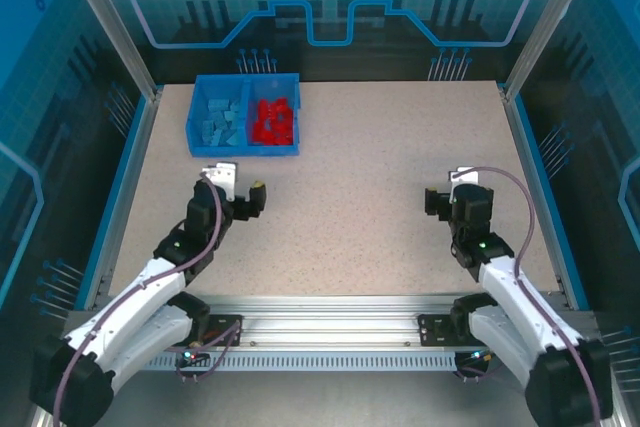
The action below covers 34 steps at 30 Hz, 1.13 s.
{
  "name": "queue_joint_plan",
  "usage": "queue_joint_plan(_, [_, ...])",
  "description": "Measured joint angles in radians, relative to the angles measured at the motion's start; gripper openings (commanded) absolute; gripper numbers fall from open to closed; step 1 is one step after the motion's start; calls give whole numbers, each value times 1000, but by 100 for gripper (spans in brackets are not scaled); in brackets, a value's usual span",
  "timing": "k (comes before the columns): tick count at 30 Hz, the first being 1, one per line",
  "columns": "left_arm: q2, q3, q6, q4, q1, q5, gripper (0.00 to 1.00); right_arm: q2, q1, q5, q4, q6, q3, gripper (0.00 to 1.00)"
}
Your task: Sort the legos into containers by color
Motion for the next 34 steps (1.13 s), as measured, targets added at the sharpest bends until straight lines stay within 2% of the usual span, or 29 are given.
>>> queue_joint_plan(5, [101, -106, 46, 202, 180, 60, 99, 305, -79, -91, 270, 0, -9, 100])
queue_joint_plan(7, [177, -129, 53, 292, 254, 99, 99, 414, -80, -112, 338, -1, 8, 100])
queue_joint_plan(11, [404, -129, 56, 508, 341, 209, 99, 591, -53, -133, 481, -34, 65, 100])
queue_joint_plan(14, [577, -116, 45, 630, 385, 277, 99, 598, -60, -205, 592, -46, 49, 100])
queue_joint_plan(17, [706, -105, 44, 713, 400, 322, 99, 605, -68, -224, 656, -56, 37, 100])
queue_joint_plan(25, [713, -33, 37, 721, 397, 340, 99, 610, -61, -234, 713, -72, 36, 100])
queue_joint_plan(34, [713, -30, 37, 719, 397, 347, 99, 610, -61, -234, 722, -74, 36, 100])
